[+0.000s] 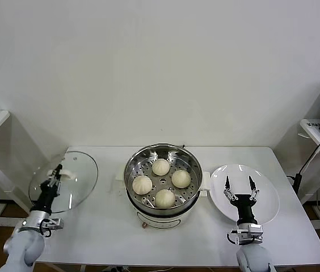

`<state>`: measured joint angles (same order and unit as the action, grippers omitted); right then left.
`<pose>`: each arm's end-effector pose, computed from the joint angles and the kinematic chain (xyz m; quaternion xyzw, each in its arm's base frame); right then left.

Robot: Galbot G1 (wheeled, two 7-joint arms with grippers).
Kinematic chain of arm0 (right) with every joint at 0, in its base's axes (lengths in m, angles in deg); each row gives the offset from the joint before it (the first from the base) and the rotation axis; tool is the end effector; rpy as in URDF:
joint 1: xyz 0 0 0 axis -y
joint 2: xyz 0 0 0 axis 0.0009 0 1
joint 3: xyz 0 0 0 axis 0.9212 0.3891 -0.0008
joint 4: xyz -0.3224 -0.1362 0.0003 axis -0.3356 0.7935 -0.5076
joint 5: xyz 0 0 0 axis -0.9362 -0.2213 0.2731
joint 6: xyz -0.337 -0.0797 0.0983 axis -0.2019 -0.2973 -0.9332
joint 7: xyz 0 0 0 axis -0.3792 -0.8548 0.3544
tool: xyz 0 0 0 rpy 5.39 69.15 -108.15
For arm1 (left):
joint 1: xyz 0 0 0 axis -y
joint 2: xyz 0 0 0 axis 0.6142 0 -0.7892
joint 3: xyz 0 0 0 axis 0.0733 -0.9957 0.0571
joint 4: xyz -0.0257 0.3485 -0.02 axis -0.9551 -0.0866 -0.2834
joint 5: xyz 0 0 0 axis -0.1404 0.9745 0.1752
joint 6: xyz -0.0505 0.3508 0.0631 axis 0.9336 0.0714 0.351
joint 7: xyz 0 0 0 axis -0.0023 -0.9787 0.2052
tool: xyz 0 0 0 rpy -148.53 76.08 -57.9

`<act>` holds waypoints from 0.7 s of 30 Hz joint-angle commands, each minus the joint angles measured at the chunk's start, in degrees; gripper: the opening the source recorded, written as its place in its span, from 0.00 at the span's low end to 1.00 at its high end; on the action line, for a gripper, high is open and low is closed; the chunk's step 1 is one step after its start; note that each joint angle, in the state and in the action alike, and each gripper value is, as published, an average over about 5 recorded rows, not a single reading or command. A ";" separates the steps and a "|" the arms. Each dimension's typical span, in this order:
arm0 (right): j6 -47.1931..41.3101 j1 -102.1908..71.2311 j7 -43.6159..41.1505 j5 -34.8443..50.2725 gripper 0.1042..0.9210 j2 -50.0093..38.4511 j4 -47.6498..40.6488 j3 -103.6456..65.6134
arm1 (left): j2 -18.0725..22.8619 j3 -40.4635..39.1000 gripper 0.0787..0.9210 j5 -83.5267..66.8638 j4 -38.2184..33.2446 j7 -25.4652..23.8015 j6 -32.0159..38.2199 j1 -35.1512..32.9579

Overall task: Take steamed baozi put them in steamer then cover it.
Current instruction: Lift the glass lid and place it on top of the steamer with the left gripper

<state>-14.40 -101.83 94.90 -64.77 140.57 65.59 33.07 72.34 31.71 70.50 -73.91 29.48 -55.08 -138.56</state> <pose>0.2726 -0.0950 -0.4417 0.0562 0.9938 -0.0664 0.0688 0.2904 0.2020 -0.3694 -0.0402 0.7109 0.7003 0.0510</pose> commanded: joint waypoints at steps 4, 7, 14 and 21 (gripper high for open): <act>-0.13 -0.09 0.06 0.16 0.88 -0.22 -0.19 -0.33 | -0.79 -5.49 0.13 -3.68 -38.11 -11.40 -14.76 -9.37; -0.72 -0.04 0.06 0.24 0.88 -0.40 -0.33 -0.38 | 0.05 -13.50 0.13 -1.91 -41.68 -14.64 -19.25 -7.71; -3.28 0.29 0.11 0.16 0.88 -0.42 -0.08 -0.09 | 4.69 -31.39 0.13 3.49 -41.14 -21.72 -30.39 1.21; -3.55 1.07 0.17 -0.27 0.88 0.10 -0.70 -0.22 | 9.73 -39.44 0.13 8.98 -35.92 -27.61 -35.77 5.40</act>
<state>-16.88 -101.17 95.02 -64.81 140.42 65.16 32.91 76.11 10.36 72.67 -107.70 12.26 -78.29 -139.39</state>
